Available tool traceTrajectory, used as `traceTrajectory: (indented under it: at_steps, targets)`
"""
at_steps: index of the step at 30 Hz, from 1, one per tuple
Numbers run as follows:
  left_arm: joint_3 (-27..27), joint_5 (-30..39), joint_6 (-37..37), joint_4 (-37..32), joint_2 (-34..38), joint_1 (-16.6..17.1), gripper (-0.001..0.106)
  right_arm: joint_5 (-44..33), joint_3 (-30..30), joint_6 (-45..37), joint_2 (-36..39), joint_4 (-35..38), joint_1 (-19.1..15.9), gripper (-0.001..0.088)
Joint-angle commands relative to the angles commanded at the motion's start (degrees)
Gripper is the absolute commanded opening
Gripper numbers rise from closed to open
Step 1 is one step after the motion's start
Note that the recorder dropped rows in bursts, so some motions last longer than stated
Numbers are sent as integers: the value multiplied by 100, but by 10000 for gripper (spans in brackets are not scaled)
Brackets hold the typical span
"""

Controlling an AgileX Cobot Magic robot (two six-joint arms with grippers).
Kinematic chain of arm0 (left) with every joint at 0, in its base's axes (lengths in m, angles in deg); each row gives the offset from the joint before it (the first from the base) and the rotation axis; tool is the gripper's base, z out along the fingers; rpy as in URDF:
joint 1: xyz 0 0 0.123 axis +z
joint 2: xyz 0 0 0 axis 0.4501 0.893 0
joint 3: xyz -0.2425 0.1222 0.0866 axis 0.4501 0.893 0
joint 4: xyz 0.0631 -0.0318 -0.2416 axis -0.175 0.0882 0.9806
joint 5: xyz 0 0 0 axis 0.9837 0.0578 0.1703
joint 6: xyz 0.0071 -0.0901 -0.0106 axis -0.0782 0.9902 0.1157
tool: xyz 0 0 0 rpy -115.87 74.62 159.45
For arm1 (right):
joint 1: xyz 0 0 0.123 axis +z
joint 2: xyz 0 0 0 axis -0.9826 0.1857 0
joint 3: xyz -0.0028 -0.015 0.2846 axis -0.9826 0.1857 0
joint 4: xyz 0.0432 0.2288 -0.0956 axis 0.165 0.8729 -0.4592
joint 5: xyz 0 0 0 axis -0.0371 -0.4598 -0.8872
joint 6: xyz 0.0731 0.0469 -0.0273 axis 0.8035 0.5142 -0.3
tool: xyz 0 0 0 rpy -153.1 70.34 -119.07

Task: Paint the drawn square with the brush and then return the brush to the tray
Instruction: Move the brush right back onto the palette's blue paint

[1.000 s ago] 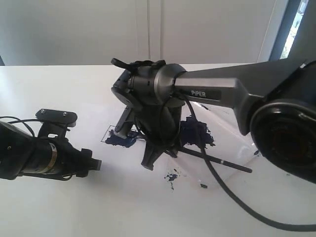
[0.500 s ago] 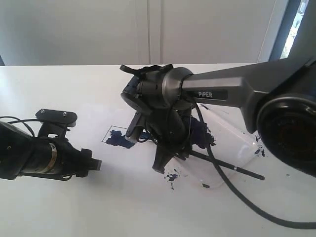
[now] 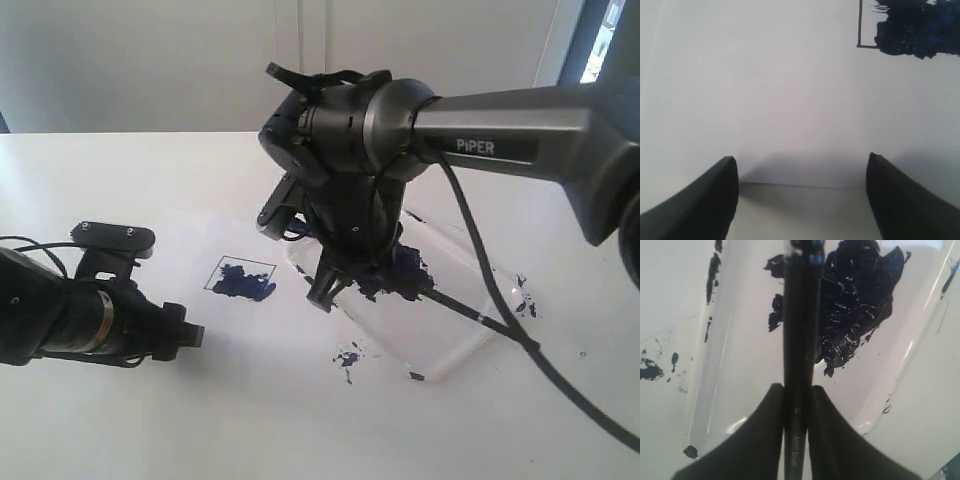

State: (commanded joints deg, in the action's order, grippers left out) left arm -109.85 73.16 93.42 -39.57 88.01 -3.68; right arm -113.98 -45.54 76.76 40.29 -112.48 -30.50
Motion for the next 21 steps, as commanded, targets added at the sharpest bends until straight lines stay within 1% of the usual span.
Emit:
traceTrajectory:
  at_steps: [5,11,16,21]
  targets:
    - [0,12,0,0,-263,0,736,0,189,173,0,-10,-72,0]
    - [0,144,-18,0,-531,0,736,0,597,428,0,-32,-276,0]
    - [0,285,-18,0,-930,0,736,0,931,519,0,-22,-419,0]
    - [0,306,-25,0,-1294,0,736,0,1186,603,-67,-12,-429,0]
